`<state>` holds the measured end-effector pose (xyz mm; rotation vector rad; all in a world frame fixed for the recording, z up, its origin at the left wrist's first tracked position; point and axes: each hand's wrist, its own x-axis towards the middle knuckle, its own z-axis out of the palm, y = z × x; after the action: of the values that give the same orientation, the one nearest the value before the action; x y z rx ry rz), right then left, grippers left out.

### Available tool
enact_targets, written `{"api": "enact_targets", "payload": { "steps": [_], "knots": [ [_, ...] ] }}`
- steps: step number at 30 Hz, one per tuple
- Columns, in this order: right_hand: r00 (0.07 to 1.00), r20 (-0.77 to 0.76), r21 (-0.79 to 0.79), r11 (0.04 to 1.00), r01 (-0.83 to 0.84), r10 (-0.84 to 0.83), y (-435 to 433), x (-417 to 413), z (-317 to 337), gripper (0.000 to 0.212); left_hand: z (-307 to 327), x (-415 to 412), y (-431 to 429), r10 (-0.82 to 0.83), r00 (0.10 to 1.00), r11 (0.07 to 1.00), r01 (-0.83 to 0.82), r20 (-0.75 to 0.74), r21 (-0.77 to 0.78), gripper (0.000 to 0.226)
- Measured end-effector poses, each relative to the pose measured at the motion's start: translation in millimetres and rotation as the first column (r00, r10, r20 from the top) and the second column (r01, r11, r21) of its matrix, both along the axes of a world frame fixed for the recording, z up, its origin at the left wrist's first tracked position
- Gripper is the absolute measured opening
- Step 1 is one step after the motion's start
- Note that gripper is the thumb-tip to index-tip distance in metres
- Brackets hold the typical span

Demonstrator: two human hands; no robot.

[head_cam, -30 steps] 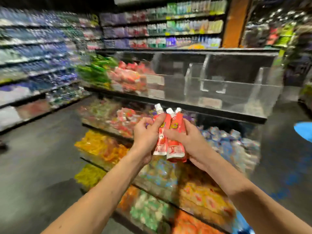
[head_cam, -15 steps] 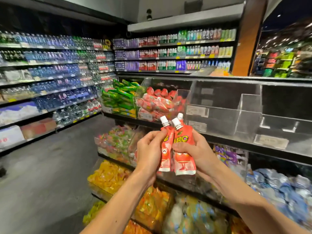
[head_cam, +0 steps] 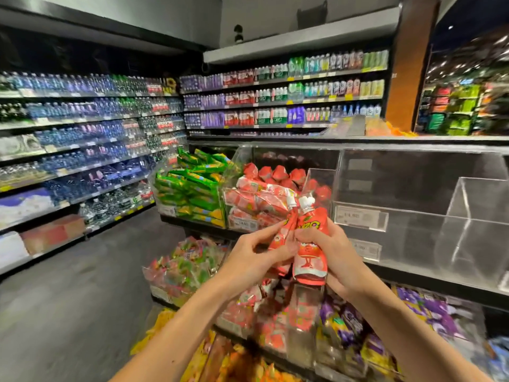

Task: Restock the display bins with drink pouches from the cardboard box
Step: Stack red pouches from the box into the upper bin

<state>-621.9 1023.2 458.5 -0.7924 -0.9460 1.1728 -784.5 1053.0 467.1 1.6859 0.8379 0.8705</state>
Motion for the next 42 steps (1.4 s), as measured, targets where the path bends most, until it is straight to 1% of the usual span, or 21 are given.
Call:
{"api": "enact_targets", "payload": {
  "steps": [2, 4, 6, 8, 9, 11, 13, 15, 17, 19, 22, 25, 31, 33, 36, 38, 40, 42],
  "knots": [
    [1.000, 0.013, -0.001, 1.000, 0.028, -0.028, 16.4, 0.0, 3.9, 0.045, 0.8, -1.6, 19.3, -0.046, 0.999, 0.999, 0.046, -0.008, -0.012, 0.059],
    [0.997, 0.044, -0.004, 0.998, 0.065, -0.065, 30.1, -1.0, 5.9, 0.032, 1.3, -4.6, 40.3, -0.110, 0.993, 0.994, 0.109, -0.037, -0.014, 0.061],
    [0.995, 0.052, -0.015, 0.996, 0.085, -0.084, 42.2, -1.5, 6.3, 0.026, 2.6, -7.0, 61.2, -0.158, 0.984, 0.986, 0.162, -0.078, 0.038, 0.065],
    [0.994, 0.044, -0.017, 0.994, 0.105, -0.104, 53.7, -1.8, 8.9, 0.024, 7.5, -7.6, 80.9, -0.149, 0.982, 0.982, 0.161, -0.119, 0.099, 0.069],
    [0.991, 0.043, -0.019, 0.992, 0.128, -0.127, 60.0, -1.5, 11.9, 0.022, 8.8, -7.7, 92.4, -0.159, 0.981, 0.979, 0.171, -0.108, 0.108, 0.067],
    [0.983, 0.045, -0.029, 0.983, 0.180, -0.179, 74.1, -0.4, 20.2, 0.019, 11.5, -6.6, 114.8, -0.211, 0.977, 0.973, 0.212, -0.029, 0.086, 0.062],
    [0.973, 0.041, -0.027, 0.973, 0.229, -0.227, 87.0, -0.2, 32.1, 0.018, 18.6, -2.4, 135.7, -0.209, 0.977, 0.974, 0.203, 0.043, 0.104, 0.052],
    [0.955, 0.075, -0.007, 0.957, 0.289, -0.288, 99.6, 2.8, 45.5, 0.018, 27.9, 6.5, 159.8, -0.176, 0.980, 0.968, 0.156, 0.089, 0.198, 0.038],
    [0.927, 0.097, 0.006, 0.931, 0.364, -0.363, 110.5, 9.3, 58.8, 0.017, 40.1, 17.9, 186.3, -0.155, 0.980, 0.940, 0.109, 0.121, 0.324, 0.032],
    [0.895, 0.094, 0.002, 0.899, 0.437, -0.435, 117.7, 20.2, 70.1, 0.015, 49.7, 32.0, 215.3, -0.120, 0.989, 0.913, 0.076, 0.086, 0.400, 0.029],
    [0.847, 0.137, -0.028, 0.853, 0.522, -0.514, 121.4, 35.2, 80.9, 0.013, 56.6, 60.0, 252.2, -0.084, 0.996, 0.891, 0.079, -0.008, 0.447, 0.027],
    [0.818, 0.149, -0.039, 0.823, 0.567, -0.556, 123.8, 46.6, 83.9, 0.007, 59.7, 89.8, 273.6, -0.067, 0.992, 0.858, 0.112, -0.109, 0.501, 0.033],
    [0.822, 0.193, -0.043, 0.832, 0.553, -0.536, 124.1, 58.4, 80.8, 0.013, 53.9, 136.5, 285.9, -0.110, 0.953, 0.809, 0.250, -0.282, 0.532, 0.041],
    [0.832, 0.217, -0.033, 0.847, 0.530, -0.511, 122.7, 58.9, 82.2, 0.016, 54.3, 141.5, 293.6, -0.140, 0.949, 0.839, 0.266, -0.283, 0.475, 0.040],
    [0.832, 0.253, -0.023, 0.856, 0.516, -0.494, 120.6, 61.0, 81.3, 0.016, 50.9, 148.1, 302.4, -0.119, 0.961, 0.883, 0.217, -0.248, 0.417, 0.042],
    [0.828, 0.270, -0.027, 0.856, 0.517, -0.491, 119.1, 62.2, 80.8, 0.020, 48.1, 156.8, 295.7, -0.103, 0.971, 0.896, 0.184, -0.216, 0.403, 0.044],
    [0.823, 0.279, -0.032, 0.851, 0.523, -0.495, 118.6, 63.4, 79.3, 0.028, 44.4, 169.0, 287.5, -0.104, 0.974, 0.897, 0.180, -0.203, 0.403, 0.038],
    [0.814, 0.295, -0.032, 0.846, 0.532, -0.501, 117.5, 64.5, 78.7, 0.034, 40.7, 177.5, 282.1, -0.155, 0.963, 0.889, 0.233, -0.221, 0.395, 0.028]
  ]
}}
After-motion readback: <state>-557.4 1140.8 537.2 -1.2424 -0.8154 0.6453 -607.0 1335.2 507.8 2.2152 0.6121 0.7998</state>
